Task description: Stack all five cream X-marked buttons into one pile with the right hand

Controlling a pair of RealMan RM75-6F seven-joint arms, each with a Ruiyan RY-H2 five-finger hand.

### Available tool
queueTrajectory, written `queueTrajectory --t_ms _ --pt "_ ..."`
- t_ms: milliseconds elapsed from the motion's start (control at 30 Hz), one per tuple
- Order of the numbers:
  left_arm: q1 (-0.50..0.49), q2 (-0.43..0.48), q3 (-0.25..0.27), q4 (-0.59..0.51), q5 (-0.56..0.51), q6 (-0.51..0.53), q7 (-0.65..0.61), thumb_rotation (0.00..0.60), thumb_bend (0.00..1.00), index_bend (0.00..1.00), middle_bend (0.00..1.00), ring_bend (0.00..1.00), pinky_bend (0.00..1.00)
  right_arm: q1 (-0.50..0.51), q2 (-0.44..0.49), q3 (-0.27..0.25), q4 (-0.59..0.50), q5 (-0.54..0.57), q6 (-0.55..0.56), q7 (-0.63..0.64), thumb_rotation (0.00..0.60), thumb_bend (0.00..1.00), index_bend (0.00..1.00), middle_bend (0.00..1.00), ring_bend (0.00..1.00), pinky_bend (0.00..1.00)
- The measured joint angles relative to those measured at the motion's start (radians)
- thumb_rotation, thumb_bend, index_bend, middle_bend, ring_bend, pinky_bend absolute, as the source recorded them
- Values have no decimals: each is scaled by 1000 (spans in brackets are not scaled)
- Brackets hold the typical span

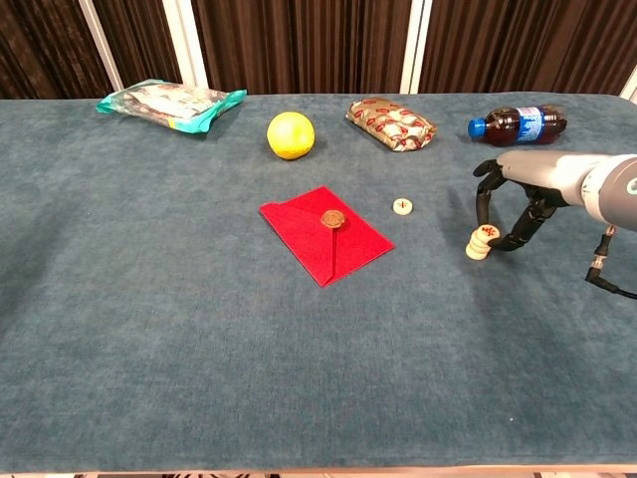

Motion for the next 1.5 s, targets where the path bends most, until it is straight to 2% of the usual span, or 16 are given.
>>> queueTrajectory --t_ms 1500 --pt "-2 -1 0 5 4 1 6 600 201 101 0 0 0 17 -2 -11 0 11 10 5 600 397 470 0 0 0"
